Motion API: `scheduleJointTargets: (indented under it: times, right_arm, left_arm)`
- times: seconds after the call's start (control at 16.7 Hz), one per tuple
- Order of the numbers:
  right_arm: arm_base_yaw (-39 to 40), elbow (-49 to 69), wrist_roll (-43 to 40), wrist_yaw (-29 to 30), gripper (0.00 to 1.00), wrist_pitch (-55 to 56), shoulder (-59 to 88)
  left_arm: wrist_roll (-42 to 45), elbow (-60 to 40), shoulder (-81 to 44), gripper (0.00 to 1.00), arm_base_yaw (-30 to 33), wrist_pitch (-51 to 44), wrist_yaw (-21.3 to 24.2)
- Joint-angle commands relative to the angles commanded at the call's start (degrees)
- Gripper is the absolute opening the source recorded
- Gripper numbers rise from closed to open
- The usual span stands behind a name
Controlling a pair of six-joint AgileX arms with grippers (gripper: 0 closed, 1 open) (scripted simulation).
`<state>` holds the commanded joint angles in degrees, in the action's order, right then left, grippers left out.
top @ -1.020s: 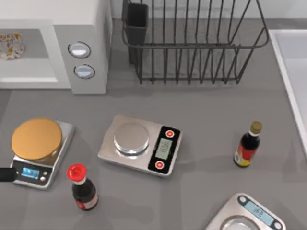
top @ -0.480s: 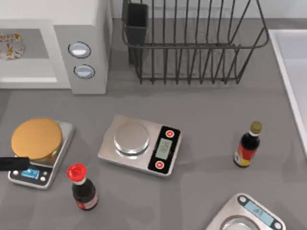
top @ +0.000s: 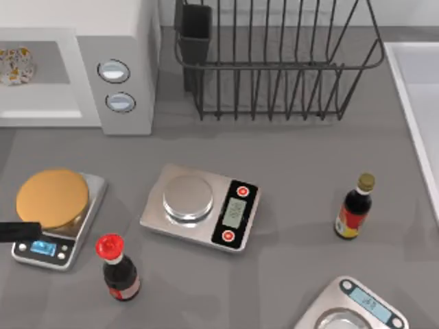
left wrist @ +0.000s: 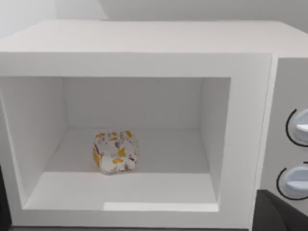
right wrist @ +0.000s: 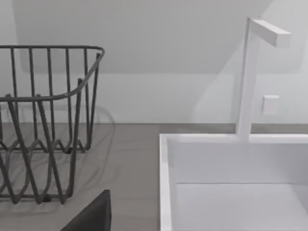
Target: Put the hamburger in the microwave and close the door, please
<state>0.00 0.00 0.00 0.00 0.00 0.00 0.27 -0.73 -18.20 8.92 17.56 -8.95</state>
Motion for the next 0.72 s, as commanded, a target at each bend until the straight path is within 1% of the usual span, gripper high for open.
scheduleJointTargets:
  times: [0.18,0.42,0.54,0.72]
  right_arm:
    - [0.0,0.0,0.0,0.0,1.00,0.0,0.0]
    - [0.0,0.0,0.0,0.0,1.00,0.0,0.0]
    - [0.0,0.0,0.0,0.0,1.00,0.0,0.0]
    - [0.0,0.0,0.0,0.0,1.00,0.0,0.0]
  left_arm:
    - [0.0,-1.5,0.6,0.00,-1.2,-2.1,1.2]
    - [0.0,-1.3,0.6,0.00,-0.8,-2.1,1.0]
    - [0.0,-0.9,1.5,0.00,1.1,-2.6,-1.0]
    - [-0.1,0.6,4.5,0.00,6.4,-4.1,-6.3]
